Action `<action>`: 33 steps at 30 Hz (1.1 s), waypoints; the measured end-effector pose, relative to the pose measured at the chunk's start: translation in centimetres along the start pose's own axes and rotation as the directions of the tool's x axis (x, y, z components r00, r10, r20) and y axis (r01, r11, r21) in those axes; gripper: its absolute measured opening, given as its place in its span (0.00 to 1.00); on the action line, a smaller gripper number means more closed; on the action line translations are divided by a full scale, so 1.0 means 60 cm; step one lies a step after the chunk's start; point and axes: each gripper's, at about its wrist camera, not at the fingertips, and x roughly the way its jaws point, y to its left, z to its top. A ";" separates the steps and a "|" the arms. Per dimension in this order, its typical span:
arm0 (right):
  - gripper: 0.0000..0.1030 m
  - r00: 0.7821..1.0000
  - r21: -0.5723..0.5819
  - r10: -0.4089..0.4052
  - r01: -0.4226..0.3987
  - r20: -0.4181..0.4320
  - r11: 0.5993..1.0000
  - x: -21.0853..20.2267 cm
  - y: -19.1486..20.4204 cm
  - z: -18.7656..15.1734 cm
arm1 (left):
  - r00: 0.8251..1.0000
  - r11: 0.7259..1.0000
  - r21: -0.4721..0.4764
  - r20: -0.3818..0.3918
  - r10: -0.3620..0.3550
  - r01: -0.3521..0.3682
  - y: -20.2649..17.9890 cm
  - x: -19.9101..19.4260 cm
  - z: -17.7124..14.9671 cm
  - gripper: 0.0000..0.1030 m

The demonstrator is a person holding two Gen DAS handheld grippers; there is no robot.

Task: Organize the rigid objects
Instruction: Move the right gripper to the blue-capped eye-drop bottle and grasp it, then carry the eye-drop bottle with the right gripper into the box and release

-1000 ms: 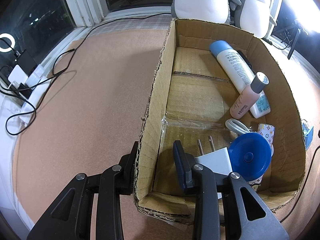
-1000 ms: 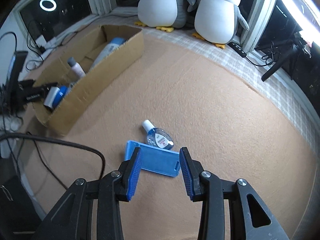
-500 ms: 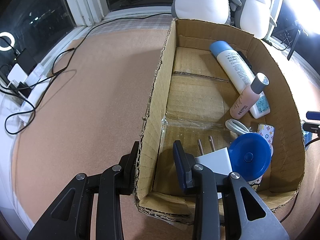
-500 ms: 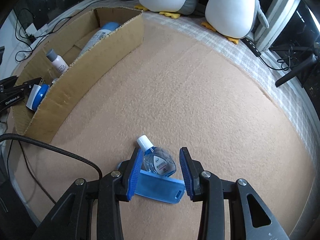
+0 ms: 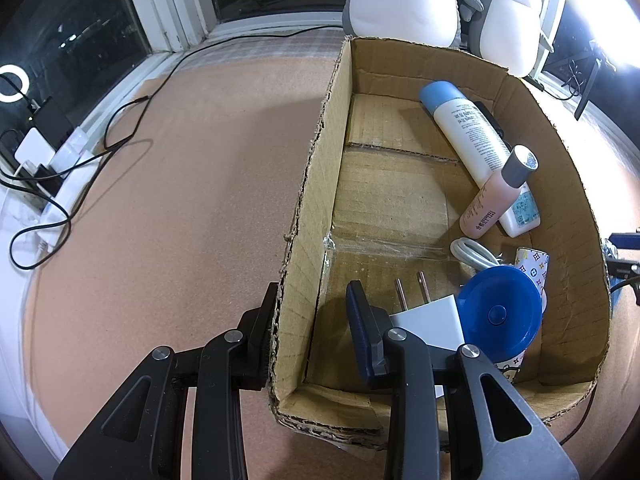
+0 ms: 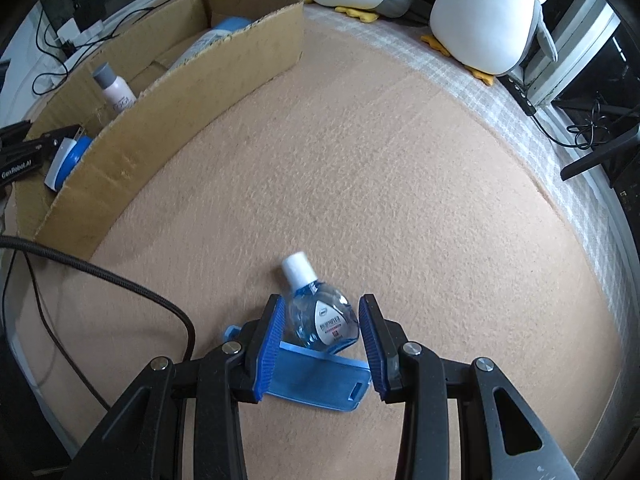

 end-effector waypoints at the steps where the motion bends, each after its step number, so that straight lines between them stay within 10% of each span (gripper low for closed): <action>1: 0.34 1.000 -0.003 0.001 -0.001 -0.004 1.000 0.002 0.000 -0.003 | 1.000 1.000 0.000 0.000 0.000 0.000 -0.001 0.000 0.000 0.30; 23: 0.28 0.998 0.113 0.053 -0.049 -0.036 0.992 0.014 -0.040 0.015 | 1.000 1.000 -0.003 0.000 -0.001 0.001 -0.001 0.001 -0.001 0.30; 33: 0.27 0.993 0.287 0.072 -0.096 0.093 0.953 -0.019 -0.074 0.014 | 1.000 1.000 -0.002 0.000 -0.001 0.001 -0.001 0.001 -0.001 0.30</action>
